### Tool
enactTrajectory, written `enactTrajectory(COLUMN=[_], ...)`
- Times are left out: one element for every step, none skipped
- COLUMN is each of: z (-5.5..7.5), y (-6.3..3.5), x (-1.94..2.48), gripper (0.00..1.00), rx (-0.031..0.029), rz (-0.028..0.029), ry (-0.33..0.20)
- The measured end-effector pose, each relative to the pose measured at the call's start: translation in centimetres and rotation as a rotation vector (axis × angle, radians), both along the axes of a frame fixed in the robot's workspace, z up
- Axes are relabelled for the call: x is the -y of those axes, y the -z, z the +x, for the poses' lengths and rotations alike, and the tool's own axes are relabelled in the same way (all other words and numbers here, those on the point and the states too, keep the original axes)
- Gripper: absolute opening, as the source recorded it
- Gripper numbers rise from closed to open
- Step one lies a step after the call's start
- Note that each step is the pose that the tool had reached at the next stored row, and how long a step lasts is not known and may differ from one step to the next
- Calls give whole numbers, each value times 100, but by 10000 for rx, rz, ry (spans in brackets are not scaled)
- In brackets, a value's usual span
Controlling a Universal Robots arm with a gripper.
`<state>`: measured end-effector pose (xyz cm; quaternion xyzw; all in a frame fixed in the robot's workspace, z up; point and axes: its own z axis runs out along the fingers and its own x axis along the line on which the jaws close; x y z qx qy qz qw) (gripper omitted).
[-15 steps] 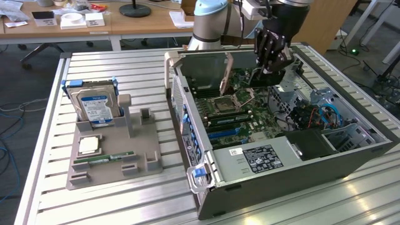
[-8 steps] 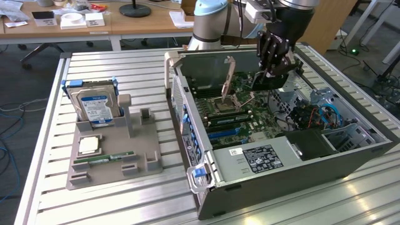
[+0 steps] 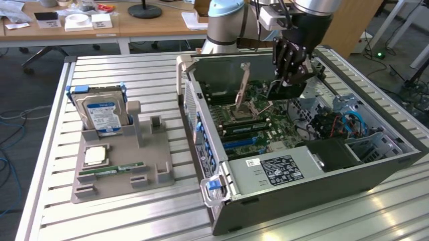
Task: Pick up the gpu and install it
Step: 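Insert the gpu into the slot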
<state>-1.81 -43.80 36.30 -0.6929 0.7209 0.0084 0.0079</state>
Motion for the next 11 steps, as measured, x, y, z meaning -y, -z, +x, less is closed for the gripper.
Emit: enactTrajectory(z=[-6, -12, -15, -15, -15, -15, -15, -15, -16, -15, -16], y=[13, 26, 32, 32, 32, 33, 33, 34, 34, 40, 48], x=[0, 0, 0, 0, 0, 0, 0, 0, 0, 0, 0], gripper=[26, 26, 26, 26, 26, 26, 26, 26, 26, 26, 26], rx=[-1, -1, -1, -2, -1, -2, -1, -1, -1, 1, 1], rz=[-2, -1, -2, -4, -4, -4, -3, -1, -1, 3, 2], ry=[0, 0, 0, -1, -1, -1, 0, -1, 0, 0, 0])
